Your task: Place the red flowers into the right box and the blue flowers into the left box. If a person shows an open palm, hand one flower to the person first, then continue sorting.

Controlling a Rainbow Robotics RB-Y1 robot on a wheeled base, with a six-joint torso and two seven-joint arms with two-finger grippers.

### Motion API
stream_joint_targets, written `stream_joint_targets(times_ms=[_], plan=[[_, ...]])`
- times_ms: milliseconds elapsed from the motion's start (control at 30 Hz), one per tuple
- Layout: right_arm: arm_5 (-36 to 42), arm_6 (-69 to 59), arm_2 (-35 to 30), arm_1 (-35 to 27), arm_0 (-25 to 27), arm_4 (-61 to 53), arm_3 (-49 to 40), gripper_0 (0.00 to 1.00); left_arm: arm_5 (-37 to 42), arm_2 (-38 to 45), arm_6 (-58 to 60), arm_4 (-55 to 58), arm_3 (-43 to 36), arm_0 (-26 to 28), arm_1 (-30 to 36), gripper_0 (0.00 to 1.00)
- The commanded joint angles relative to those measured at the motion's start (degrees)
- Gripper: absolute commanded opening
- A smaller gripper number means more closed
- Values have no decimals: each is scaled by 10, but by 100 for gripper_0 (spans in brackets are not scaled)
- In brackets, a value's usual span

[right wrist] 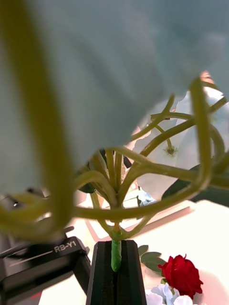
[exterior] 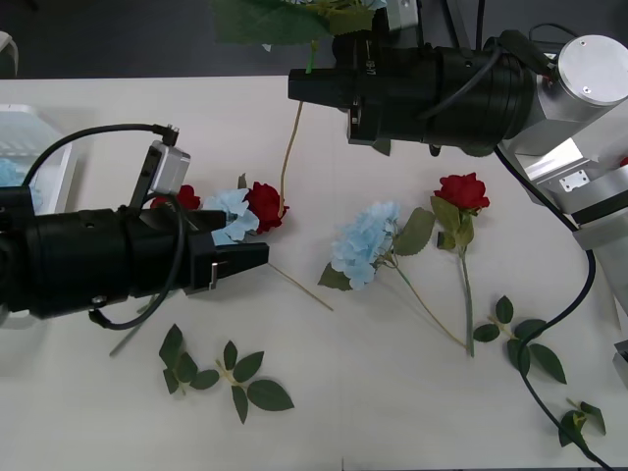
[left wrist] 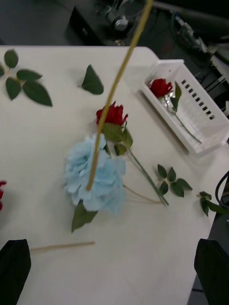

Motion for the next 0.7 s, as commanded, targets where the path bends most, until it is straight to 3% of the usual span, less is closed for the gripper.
stream_joint_targets(times_ms=[33,200,433,500,533,567,700], plan=[[-3,11,5,8,-6,-1,-22,0,-22,-15,-39,1,10,-36,-50,100],[-7,12,5,8,1,-5,-22,0,-41,-34,-93,-2,50,-75,-98,100],[-5,18,5,8,2,-5,-22,0,-144,-81,-176,-1,112,-99,-124,100],[-6,19,5,8,2,-5,-22,0,-155,-87,-191,9,122,-102,-123,51],[-6,20,5,8,2,-5,-22,0,-156,-88,-193,16,123,-103,-123,17],[-6,20,5,8,2,-6,-22,0,-156,-88,-194,20,124,-104,-122,0],[-7,20,5,8,2,-6,-22,0,-157,-88,-194,32,124,-106,-114,0]])
